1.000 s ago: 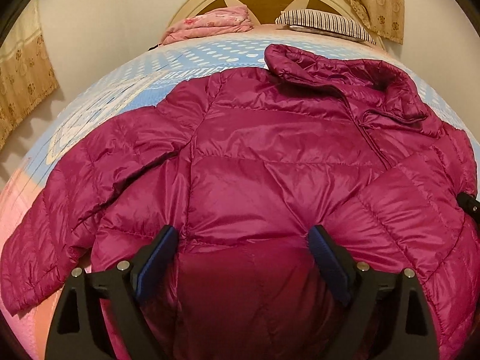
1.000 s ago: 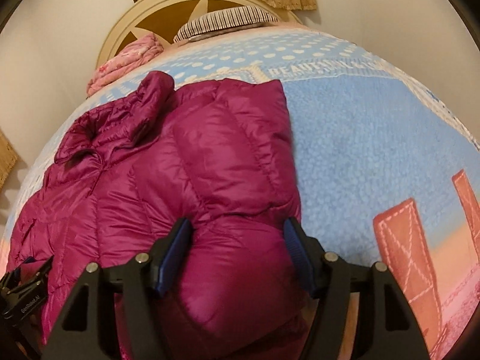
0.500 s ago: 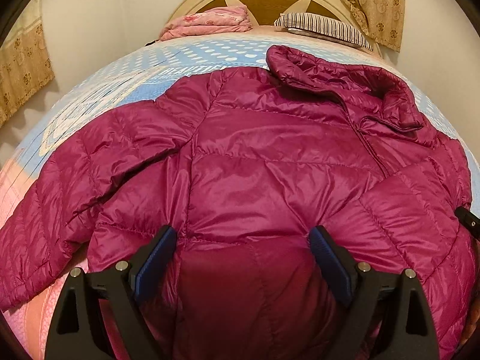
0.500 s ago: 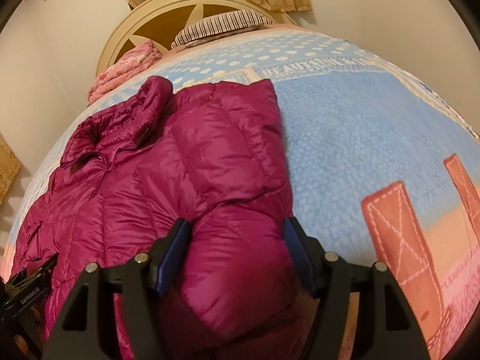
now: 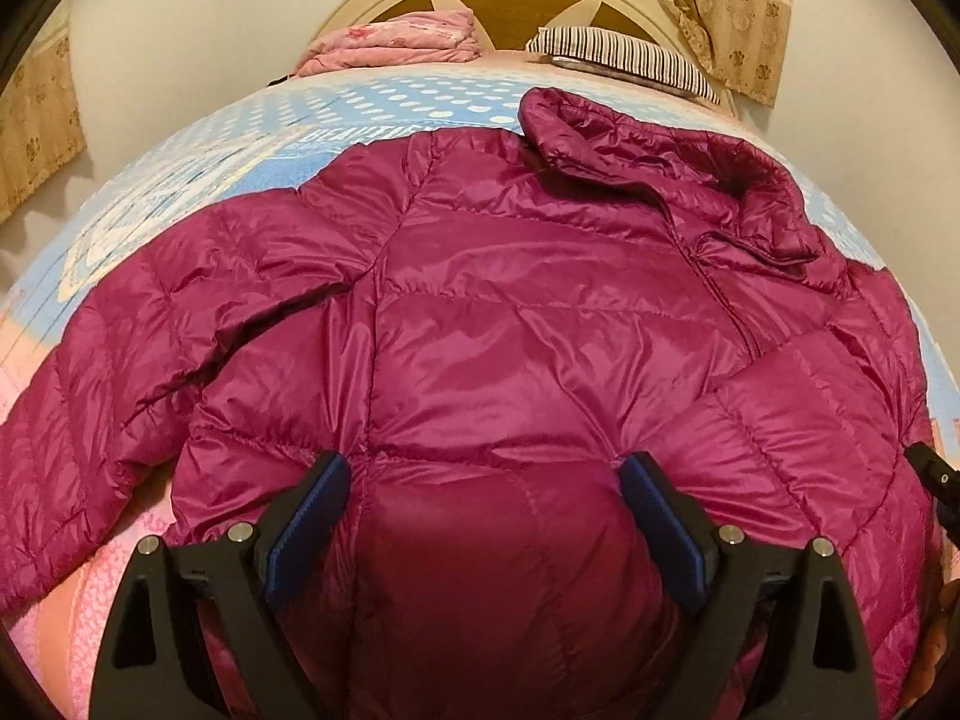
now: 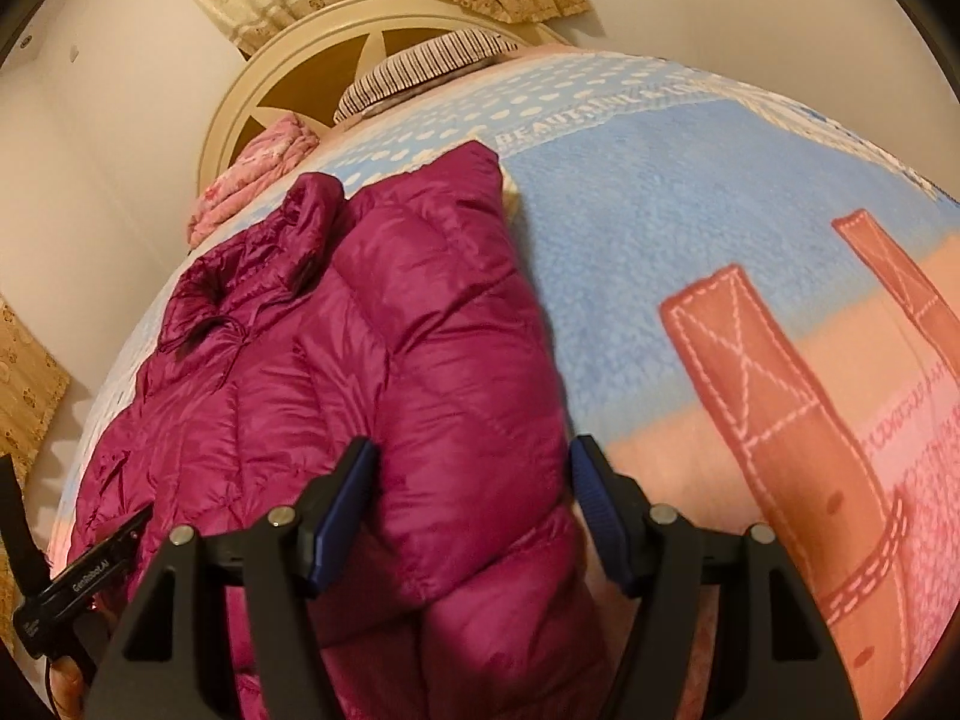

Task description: Fold large clothes

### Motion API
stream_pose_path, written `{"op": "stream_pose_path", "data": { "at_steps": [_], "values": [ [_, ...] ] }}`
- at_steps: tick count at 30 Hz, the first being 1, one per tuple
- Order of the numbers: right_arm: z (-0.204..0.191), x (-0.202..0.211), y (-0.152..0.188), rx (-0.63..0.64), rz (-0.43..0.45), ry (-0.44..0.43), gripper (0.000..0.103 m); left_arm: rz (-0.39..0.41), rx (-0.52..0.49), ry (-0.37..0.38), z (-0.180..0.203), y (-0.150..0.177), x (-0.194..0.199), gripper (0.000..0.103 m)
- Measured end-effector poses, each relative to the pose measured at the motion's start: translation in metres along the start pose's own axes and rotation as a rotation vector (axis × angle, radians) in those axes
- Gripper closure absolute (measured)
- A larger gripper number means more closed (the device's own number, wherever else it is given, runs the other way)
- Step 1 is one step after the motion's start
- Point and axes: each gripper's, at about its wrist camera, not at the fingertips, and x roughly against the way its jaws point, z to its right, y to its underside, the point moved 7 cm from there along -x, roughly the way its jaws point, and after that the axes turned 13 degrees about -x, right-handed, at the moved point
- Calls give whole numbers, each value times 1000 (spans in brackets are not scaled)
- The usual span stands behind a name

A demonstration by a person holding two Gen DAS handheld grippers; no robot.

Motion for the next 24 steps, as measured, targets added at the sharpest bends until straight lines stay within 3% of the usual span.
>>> {"op": "stream_pose_path", "data": {
  "at_steps": [4,7,12,15,18,21,24],
  "values": [
    [-7,7,-1,43,19,59,19,19,16,8,-18,-3,28,11],
    [-10,34,0,39,67,79,19,56,25,-5,-50,4,62,11],
    [-40,63,32,127,27,34,14,45,25,-241,-147,44,100,11],
    [-70,68,65,255,8,5,11,12,95,-342,-209,73,113,11],
    [-89,66,91,348,10,-9,11,-30,190,-395,-263,104,121,11],
    [-99,60,110,405,10,10,11,-60,266,-406,-295,132,125,11],
    [-100,57,122,420,16,14,11,-94,340,-329,-308,150,110,11]
  ]
}}
